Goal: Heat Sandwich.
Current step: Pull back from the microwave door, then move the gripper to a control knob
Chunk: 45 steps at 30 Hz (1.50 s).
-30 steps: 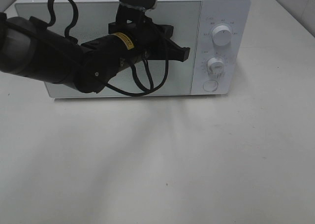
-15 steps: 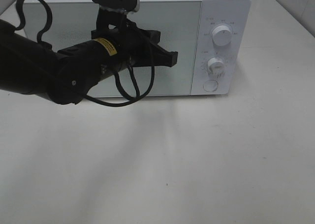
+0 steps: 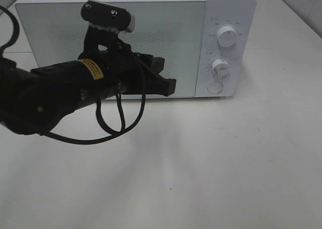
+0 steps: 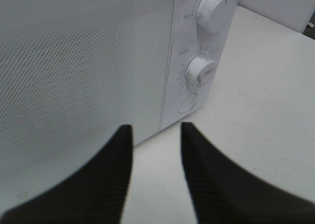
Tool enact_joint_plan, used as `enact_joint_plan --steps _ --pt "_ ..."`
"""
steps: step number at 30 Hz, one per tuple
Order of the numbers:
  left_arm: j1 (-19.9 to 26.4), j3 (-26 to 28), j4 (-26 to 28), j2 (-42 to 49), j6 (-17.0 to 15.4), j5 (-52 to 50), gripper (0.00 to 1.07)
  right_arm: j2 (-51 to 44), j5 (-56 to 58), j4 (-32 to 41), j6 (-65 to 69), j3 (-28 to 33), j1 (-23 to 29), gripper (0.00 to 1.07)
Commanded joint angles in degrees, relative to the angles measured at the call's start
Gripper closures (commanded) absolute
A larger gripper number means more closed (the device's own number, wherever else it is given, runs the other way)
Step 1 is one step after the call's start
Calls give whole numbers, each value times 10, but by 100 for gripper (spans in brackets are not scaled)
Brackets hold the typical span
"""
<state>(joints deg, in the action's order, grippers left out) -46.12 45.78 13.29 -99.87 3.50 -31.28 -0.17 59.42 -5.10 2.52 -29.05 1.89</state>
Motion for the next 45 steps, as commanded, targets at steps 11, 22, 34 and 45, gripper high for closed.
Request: enact_joint_plan --steps 11,22,34,45 --pt "-3 -46 4 101 -19 169 7 -16 -7 -2 4 1 -3 37" --pt "88 -46 -8 184 -19 468 7 -16 -7 -2 2 1 -3 37" --pt "256 -46 -34 311 -20 681 7 -16 -7 -2 2 1 -3 37" --pt "421 -46 -85 425 -20 854 7 -16 -7 -2 2 1 -3 37"
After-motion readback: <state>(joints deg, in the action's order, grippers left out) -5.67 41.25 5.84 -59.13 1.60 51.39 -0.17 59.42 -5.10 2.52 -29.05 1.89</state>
